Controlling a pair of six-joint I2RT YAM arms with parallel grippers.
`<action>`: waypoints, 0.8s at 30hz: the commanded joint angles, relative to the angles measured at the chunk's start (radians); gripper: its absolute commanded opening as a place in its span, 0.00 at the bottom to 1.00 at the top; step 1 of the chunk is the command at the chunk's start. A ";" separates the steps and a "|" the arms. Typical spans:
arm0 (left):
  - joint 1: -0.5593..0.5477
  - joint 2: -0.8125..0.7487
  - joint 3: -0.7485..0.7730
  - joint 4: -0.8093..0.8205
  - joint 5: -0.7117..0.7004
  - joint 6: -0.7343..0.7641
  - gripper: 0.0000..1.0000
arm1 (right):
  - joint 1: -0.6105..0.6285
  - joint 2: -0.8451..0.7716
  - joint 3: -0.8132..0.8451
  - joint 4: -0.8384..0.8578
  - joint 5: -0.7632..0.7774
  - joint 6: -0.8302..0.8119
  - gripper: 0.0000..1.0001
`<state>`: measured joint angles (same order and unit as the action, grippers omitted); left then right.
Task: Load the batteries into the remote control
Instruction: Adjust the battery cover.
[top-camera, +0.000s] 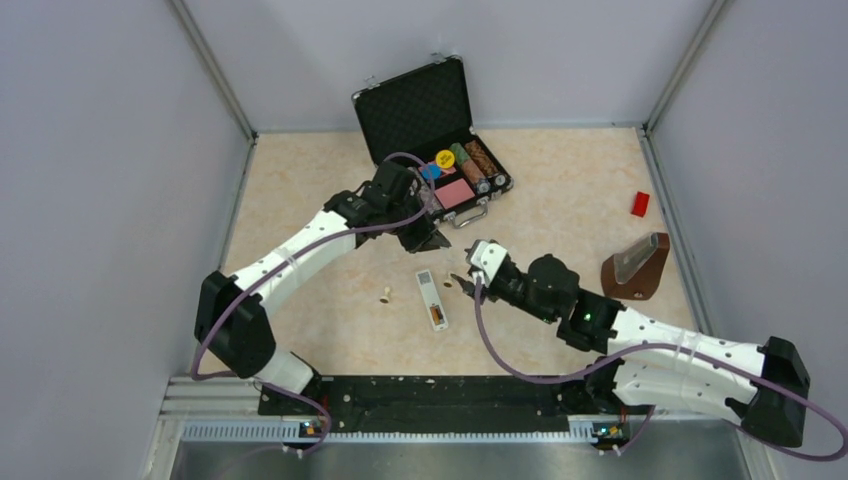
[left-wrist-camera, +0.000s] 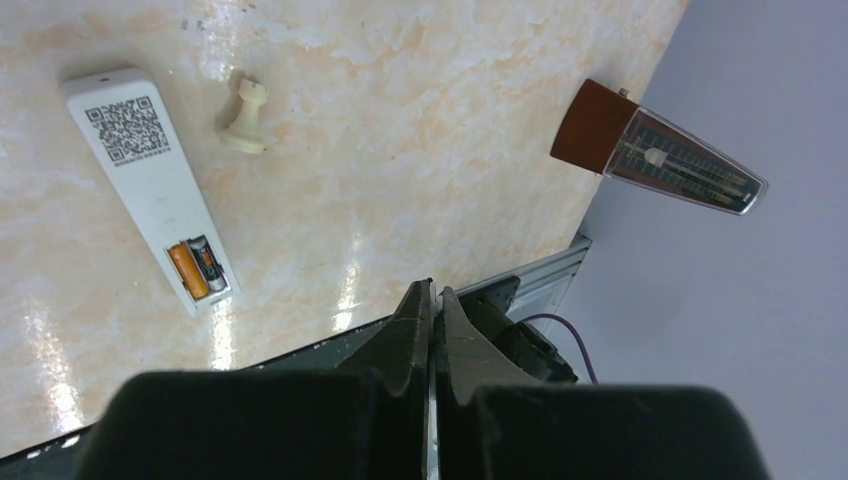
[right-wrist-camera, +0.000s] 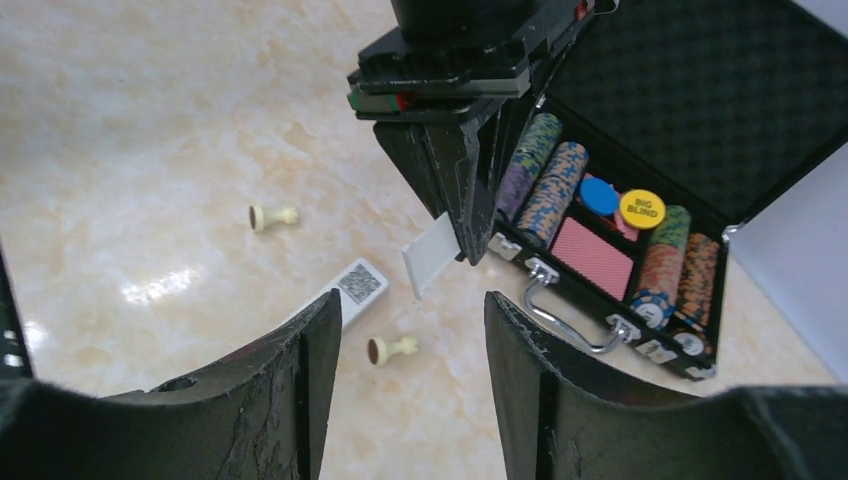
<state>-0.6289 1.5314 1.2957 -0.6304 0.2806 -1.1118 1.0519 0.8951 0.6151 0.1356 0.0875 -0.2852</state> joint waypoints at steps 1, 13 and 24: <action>0.000 -0.065 0.007 -0.008 0.035 -0.032 0.00 | 0.025 0.020 -0.011 0.162 0.025 -0.201 0.53; 0.001 -0.108 -0.031 0.025 0.044 -0.057 0.00 | 0.051 0.107 -0.060 0.311 0.018 -0.281 0.45; 0.001 -0.129 -0.036 0.024 0.056 -0.053 0.00 | 0.059 0.185 -0.058 0.408 0.055 -0.325 0.40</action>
<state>-0.6289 1.4441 1.2655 -0.6346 0.3252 -1.1599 1.0935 1.0595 0.5491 0.4541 0.1234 -0.5838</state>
